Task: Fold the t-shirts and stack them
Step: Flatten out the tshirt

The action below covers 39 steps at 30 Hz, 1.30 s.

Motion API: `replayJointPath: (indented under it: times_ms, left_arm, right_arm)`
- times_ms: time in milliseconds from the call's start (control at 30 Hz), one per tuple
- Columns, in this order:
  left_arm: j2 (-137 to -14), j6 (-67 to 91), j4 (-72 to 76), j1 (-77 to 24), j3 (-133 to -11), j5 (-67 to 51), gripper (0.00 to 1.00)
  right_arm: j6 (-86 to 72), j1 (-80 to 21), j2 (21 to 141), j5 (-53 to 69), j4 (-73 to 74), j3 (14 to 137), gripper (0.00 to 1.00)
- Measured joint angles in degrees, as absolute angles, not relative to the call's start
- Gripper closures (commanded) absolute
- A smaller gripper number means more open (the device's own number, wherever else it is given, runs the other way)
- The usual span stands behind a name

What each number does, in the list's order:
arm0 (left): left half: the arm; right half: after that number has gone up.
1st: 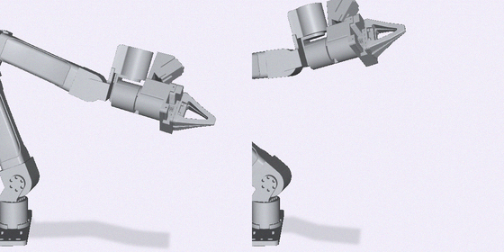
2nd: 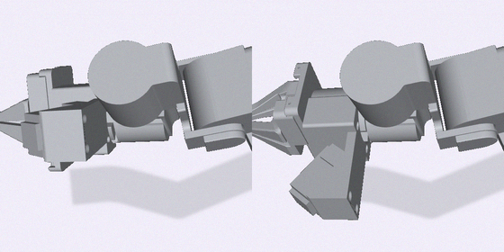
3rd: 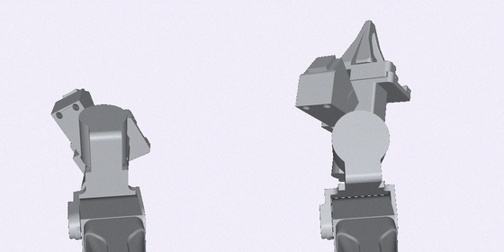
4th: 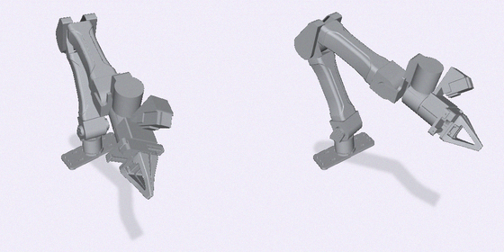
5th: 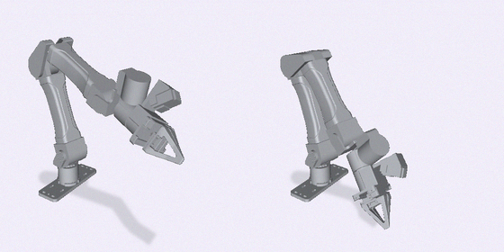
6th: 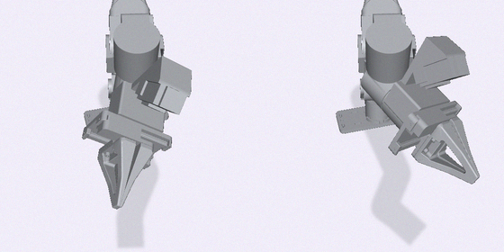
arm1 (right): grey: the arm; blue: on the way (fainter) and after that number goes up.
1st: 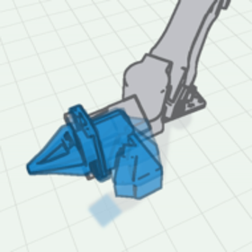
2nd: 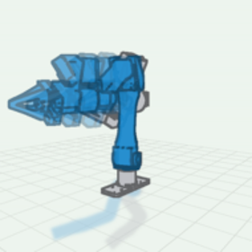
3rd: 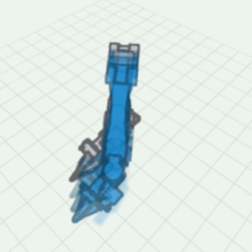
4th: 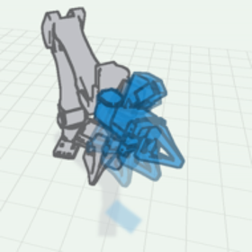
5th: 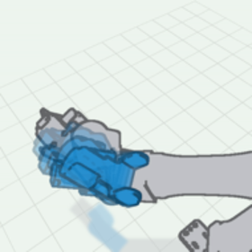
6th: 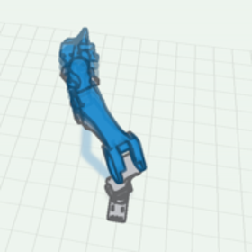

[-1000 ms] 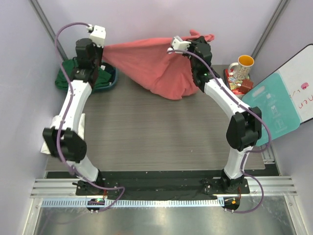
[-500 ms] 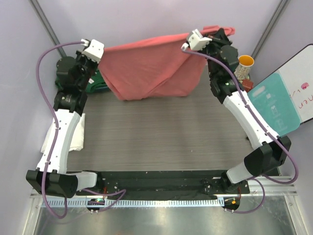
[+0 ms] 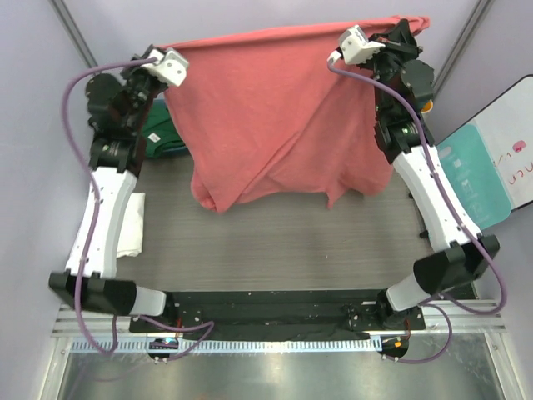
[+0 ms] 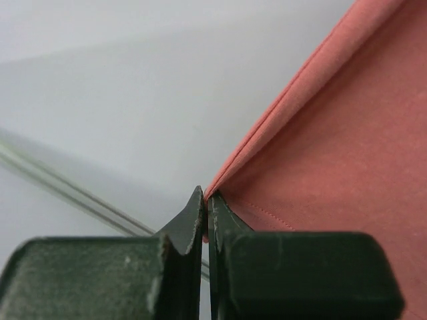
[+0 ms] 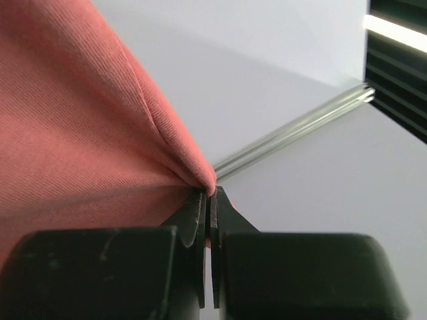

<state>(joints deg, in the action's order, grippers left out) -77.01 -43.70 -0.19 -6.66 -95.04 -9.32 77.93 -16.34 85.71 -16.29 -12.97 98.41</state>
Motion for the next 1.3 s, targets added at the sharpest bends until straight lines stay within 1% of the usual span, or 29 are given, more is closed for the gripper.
replayJointPath:
  times_ms: [100, 167, 267, 367, 433, 533, 633, 733, 800, 833, 900, 967, 1000, 1033, 1100, 1200, 1267, 1300]
  left_arm:
    - [-83.5, -47.4, 0.6, -6.6, -95.0, -10.4, 1.0]
    - [-88.1, -49.9, 0.6, -6.6, -95.5, -10.6, 1.0]
    - [-95.0, -52.7, 0.7, -6.6, -98.8, -10.4, 1.0]
    - [-100.4, -54.8, 3.2, -6.6, -104.2, -9.7, 1.0]
    - [-102.2, -55.9, 5.7, -6.6, -107.2, -9.5, 1.0]
    - [-103.1, -57.0, 10.2, -6.7, -112.0, -9.6, 1.0]
    - [-102.4, -57.6, 14.4, -6.8, -115.0, -10.1, 1.0]
    - [-97.7, -58.2, 17.7, -6.8, -111.0, -11.2, 1.0]
    - [-92.1, -59.2, 18.2, -6.8, -103.1, -12.8, 1.0]
    - [-89.3, -59.7, 18.7, -6.7, -98.6, -13.7, 1.0]
    - [-83.9, -60.6, 17.8, -6.6, -89.5, -15.5, 1.0]
    - [-78.7, -61.1, 14.0, -6.4, -80.1, -17.5, 1.0]
    - [-77.2, -61.3, 11.8, -6.3, -76.9, -18.3, 1.0]
    - [-75.5, -61.6, 9.3, -6.3, -73.1, -19.4, 1.0]
    - [-72.7, -63.8, 2.6, -6.3, -66.1, -21.5, 1.0]
    - [-69.2, -68.1, -6.9, -6.4, -57.3, -24.3, 1.0]
    - [-66.8, -71.0, -15.2, -6.5, -53.7, -26.5, 1.0]
    - [-65.9, -72.0, -18.2, -6.5, -53.1, -27.2, 1.0]
  right_arm:
    - [78.3, -13.9, 91.5, -15.7, -14.8, 98.7, 0.99]
    - [79.2, -12.6, 97.6, -15.7, -15.5, 101.3, 0.99]
    - [79.9, -11.0, 106.5, -15.7, -14.8, 108.3, 0.99]
    - [81.0, -9.5, 113.8, -15.3, -13.9, 118.3, 0.99]
    - [81.6, -8.5, 115.9, -14.5, -13.6, 123.4, 0.99]
    - [82.9, -7.4, 115.6, -12.2, -14.4, 128.4, 0.99]
    - [83.9, -7.2, 111.8, -10.6, -15.6, 127.8, 0.99]
    - [83.6, -7.0, 101.0, -8.7, -16.1, 115.7, 0.99]
    - [83.5, -6.9, 91.5, -7.5, -14.3, 103.4, 0.99]
    - [83.4, -6.7, 85.9, -6.4, -14.6, 95.2, 0.99]
    - [83.5, -6.4, 76.0, -4.5, -10.2, 81.6, 0.99]
    - [83.4, -6.2, 68.9, -2.5, -5.7, 71.1, 0.98]
    - [83.5, -6.3, 66.0, -1.4, -2.1, 66.3, 0.73]
    - [83.5, -6.3, 63.3, -0.1, 2.0, 61.6, 0.55]
    - [83.4, -6.8, 60.6, 1.9, 12.0, 55.3, 0.3]
    - [83.7, -8.2, 60.4, 3.7, 26.2, 51.9, 0.19]
    - [83.9, -8.9, 60.3, 5.2, 35.5, 51.6, 0.17]
    - [83.8, -9.1, 60.2, 5.7, 38.0, 51.7, 0.14]
